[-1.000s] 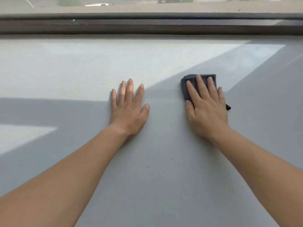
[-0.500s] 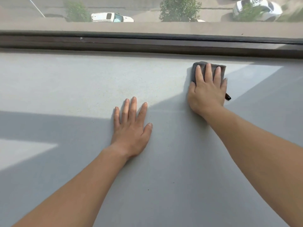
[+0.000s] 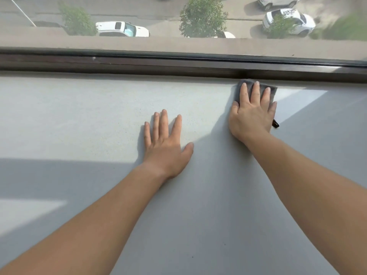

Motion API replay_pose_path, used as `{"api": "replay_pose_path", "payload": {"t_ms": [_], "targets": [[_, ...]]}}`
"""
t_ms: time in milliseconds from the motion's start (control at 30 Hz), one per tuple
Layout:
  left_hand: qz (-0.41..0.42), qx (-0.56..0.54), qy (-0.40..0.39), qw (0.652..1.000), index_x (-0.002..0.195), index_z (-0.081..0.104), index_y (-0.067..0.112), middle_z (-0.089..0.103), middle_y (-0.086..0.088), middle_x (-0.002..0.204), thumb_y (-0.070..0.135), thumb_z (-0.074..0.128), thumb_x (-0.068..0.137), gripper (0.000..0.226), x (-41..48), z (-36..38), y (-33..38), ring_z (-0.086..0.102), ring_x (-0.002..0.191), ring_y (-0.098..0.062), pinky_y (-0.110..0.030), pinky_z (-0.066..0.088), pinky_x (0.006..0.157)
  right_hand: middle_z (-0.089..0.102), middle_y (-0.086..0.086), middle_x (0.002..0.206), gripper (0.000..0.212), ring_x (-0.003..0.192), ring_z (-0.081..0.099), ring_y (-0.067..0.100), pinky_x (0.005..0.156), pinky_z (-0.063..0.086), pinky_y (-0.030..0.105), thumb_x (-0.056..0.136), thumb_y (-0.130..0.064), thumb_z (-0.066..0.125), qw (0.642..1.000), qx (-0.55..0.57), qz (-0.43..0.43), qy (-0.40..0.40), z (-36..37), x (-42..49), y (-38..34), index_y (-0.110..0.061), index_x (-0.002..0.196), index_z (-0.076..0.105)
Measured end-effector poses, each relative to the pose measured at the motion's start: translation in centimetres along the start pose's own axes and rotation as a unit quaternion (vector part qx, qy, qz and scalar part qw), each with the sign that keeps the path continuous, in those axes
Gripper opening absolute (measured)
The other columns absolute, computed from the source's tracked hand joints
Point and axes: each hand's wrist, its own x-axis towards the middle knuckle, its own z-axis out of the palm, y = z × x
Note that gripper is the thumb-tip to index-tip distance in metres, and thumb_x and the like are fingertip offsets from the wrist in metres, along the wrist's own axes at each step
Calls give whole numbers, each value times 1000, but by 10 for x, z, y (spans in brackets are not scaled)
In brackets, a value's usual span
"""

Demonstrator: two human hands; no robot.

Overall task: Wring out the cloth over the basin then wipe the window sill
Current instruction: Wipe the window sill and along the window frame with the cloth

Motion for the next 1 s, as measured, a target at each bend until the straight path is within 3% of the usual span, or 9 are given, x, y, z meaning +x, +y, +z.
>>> {"api": "replay_pose_path", "payload": {"t_ms": [200,267,367,467,633,700,800,900,1000], "targets": [[-7,32,-32,999,154,-20,26,-36,-9,158,54,24,96,78,5,3,0,-40,142,-23,-50,-25,115,3,-6,169,59,155,-4,23,124,-2,49,102,-42,28,981,2,-193,-18,8,-8,-29,-37,158,12],[-5,31,-42,999,153,-22,26,-39,-9,157,53,23,96,78,7,2,0,-43,140,-23,-50,-26,114,4,-6,169,58,155,-2,22,124,0,49,102,-40,27,985,-11,-171,-10,2,7,-4,-36,158,12],[1,31,-48,998,152,-24,25,-40,-10,156,53,21,97,77,6,1,1,-44,139,-25,-52,-26,114,3,-3,169,59,155,-3,26,124,1,51,101,-38,25,999,-3,-36,4,-7,26,29,-33,159,12],[-2,41,-49,998,152,-26,23,-40,-13,155,52,20,97,77,6,2,3,-44,139,-28,-54,-24,114,-1,-4,169,61,154,-7,26,124,-2,50,100,-40,23,999,12,30,11,-1,20,11,-33,159,8],[1,40,-48,998,152,-26,24,-40,-12,156,53,20,97,77,7,0,3,-44,139,-27,-54,-25,114,4,-7,169,59,155,-2,24,125,1,47,102,-40,28,984,-17,-175,-16,3,-8,0,-35,159,13],[3,40,-48,998,152,-26,24,-40,-12,155,53,20,97,77,6,-1,1,-44,139,-26,-53,-25,114,5,-7,169,59,155,-1,23,125,3,47,102,-41,27,987,-14,-161,-18,-5,7,28,-35,159,14],[4,42,-44,998,152,-25,24,-40,-12,156,54,20,97,77,6,0,2,-43,140,-27,-54,-25,114,5,-4,169,60,155,-2,24,124,4,50,100,-41,24,999,-11,-52,0,-18,34,72,-32,159,14],[5,46,-32,998,152,-24,23,-39,-13,156,53,21,97,77,7,1,4,-41,141,-28,-54,-24,114,4,-4,169,60,154,-4,25,124,2,51,100,-39,24,1000,7,14,14,-17,33,71,-32,159,13],[1,51,-36,998,153,-24,24,-38,-12,157,52,21,97,77,7,2,5,-41,141,-26,-54,-24,115,2,-5,169,61,155,-6,25,124,-1,49,100,-39,26,999,14,-31,15,-6,-2,38,-33,159,11]]}}
